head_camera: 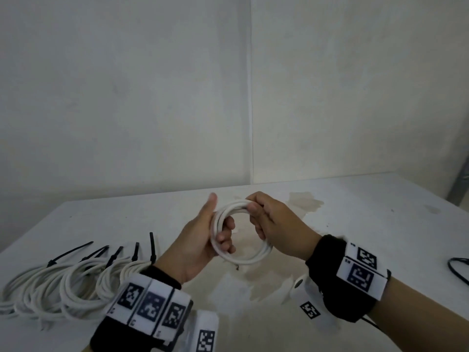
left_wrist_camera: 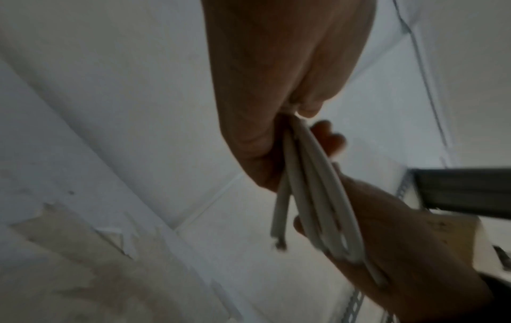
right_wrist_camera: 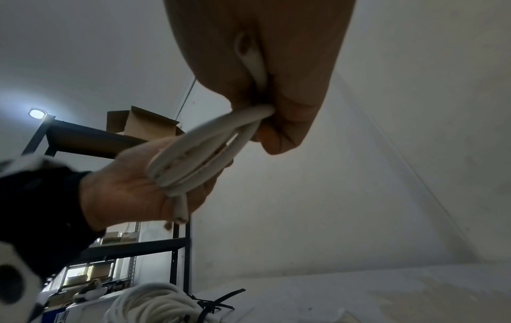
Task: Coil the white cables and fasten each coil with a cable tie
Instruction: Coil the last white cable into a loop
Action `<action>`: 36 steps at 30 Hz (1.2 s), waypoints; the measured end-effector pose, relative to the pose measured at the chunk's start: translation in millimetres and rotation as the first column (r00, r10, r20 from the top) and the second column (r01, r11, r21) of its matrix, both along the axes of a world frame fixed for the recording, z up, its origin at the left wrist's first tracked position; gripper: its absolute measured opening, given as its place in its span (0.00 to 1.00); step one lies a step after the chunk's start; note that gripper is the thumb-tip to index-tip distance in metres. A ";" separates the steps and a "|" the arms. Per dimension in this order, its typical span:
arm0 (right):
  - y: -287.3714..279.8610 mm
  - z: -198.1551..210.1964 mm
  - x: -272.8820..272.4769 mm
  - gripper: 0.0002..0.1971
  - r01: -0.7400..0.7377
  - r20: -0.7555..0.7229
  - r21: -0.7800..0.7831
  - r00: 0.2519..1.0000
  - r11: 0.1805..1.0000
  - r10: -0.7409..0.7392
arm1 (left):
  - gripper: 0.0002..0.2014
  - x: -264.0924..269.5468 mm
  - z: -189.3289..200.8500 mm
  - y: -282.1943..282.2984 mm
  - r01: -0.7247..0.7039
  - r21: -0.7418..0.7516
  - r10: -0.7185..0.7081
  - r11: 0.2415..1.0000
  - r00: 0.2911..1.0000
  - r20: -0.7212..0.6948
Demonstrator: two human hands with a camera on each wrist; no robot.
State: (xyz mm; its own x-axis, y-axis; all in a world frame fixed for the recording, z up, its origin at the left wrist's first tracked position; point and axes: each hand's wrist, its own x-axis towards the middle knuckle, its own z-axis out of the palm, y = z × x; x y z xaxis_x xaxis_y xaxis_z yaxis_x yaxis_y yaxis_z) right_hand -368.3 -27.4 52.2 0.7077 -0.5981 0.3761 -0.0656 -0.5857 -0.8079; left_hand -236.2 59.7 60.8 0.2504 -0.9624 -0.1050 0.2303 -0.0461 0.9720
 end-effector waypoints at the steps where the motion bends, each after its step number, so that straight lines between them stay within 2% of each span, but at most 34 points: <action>1: 0.7 -0.2 -0.3 0.09 0.004 0.004 -0.007 1.000 1.000 -0.004 | 0.27 -6.5 -1.2 0.0 -0.045 -0.013 0.045 0.999 0.998 0.053; 4: 2.4 -1.1 -1.7 0.10 0.002 0.023 -0.019 1.000 1.000 -0.001 | 0.22 -18.8 -4.5 2.2 -0.170 -0.078 0.179 0.982 0.976 0.127; 7: 2.5 -0.5 -3.6 0.09 -0.002 0.032 -0.001 0.999 1.000 0.002 | 0.20 -21.5 -4.1 2.6 -0.165 -0.110 0.180 0.980 0.973 0.144; 11: 0.8 4.2 -4.9 0.10 -0.002 0.043 -0.018 0.999 1.000 0.002 | 0.17 -24.3 -2.4 2.0 -0.179 -0.190 0.224 0.965 0.942 0.251; 15: 1.1 5.5 -6.8 0.13 -0.022 0.094 0.013 0.995 1.000 0.021 | 0.18 -26.6 -2.6 2.8 -0.196 -0.202 0.228 0.960 0.961 0.153; 19: -2.7 8.0 -14.5 0.12 -0.032 0.095 0.142 0.995 0.989 0.018 | 0.18 -18.8 -0.3 5.2 -0.215 -0.209 0.225 0.954 0.974 0.026; 20: -4.9 8.9 -17.0 0.11 0.002 0.048 0.096 0.999 0.995 -0.006 | 0.18 -16.8 -0.3 5.8 -0.214 -0.212 0.221 0.954 0.975 0.011; 22: -10.4 10.4 -20.4 0.08 0.086 -0.075 -0.096 0.993 0.992 -0.094 | 0.18 -16.1 -1.3 7.0 -0.204 -0.207 0.212 0.957 0.977 0.019; 24: -13.3 12.0 -19.5 0.07 0.149 -0.101 -0.176 0.980 0.973 -0.169 | 0.18 -18.2 -3.0 7.7 -0.189 -0.202 0.201 0.961 0.979 0.040; 26: -12.7 13.0 -15.4 0.09 0.175 -0.066 -0.055 0.982 0.983 -0.178 | 0.18 -19.7 -3.8 7.2 -0.182 -0.204 0.195 0.962 0.980 0.049; 29: -4.8 15.9 -11.6 0.18 0.067 0.019 0.295 0.997 0.953 -0.076 | 0.18 -18.7 -3.9 5.7 -0.186 -0.196 0.200 0.963 0.978 0.056; 30: -2.0 16.6 -11.3 0.18 0.027 0.041 0.316 0.998 0.948 -0.042 | 0.18 -18.5 -4.8 5.8 -0.187 -0.189 0.201 0.964 0.978 0.062; 32: 2.1 18.5 -11.4 0.09 -0.009 0.050 0.270 0.999 0.963 -0.004 | 0.18 -19.0 -8.2 6.2 -0.187 -0.172 0.201 0.967 0.977 0.069; 36: 1.8 18.2 -9.5 0.02 0.024 -0.022 0.239 1.000 0.971 -0.020 | 0.18 -19.8 -12.7 5.9 -0.201 -0.155 0.210 0.967 0.977 0.044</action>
